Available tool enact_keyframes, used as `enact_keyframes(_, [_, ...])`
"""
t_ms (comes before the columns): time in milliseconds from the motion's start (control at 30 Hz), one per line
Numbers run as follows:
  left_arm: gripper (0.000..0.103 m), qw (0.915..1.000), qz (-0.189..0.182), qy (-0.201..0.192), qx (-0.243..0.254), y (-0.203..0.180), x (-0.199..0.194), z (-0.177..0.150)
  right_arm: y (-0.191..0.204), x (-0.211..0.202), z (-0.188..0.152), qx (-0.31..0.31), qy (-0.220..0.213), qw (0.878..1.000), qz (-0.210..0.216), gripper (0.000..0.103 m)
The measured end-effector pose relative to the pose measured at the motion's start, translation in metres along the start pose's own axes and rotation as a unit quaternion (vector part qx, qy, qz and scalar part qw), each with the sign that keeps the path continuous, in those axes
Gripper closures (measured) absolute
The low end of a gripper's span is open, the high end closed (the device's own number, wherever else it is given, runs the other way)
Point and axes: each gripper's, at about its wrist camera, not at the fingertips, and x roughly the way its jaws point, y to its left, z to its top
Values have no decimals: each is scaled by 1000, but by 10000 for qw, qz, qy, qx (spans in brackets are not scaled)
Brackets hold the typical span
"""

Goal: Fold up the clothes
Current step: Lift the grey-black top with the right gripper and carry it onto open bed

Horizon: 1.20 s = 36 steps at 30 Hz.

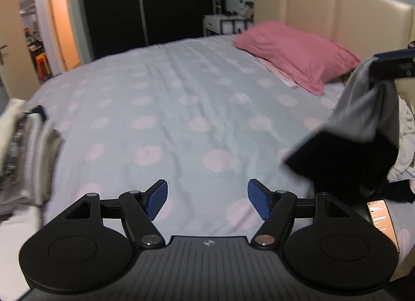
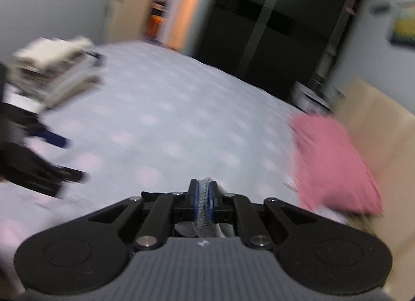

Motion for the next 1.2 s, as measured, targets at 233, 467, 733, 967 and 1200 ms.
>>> enact_keyframes(233, [35,9979,567,-100,-290,63,-45,-19,98,-15,55,-89,-785,9887,1273,94])
enact_keyframes(467, [35,9960,718,244,-463,88,-39,-51,141,47,44,151,-289,9924,1189,94])
enact_keyframes(733, [35,9964,378,734,-195,77,-5,-81,129,77,-2,359,218,9953,874,72])
enact_keyframes(967, [35,9941,-126,1074,1,51,19,-99,111,84,-51,550,727,9916,914,68])
enact_keyframes(1200, [35,9901,-662,1223,197,14,39,-108,131,125,-102,413,1346,9839,1099,51])
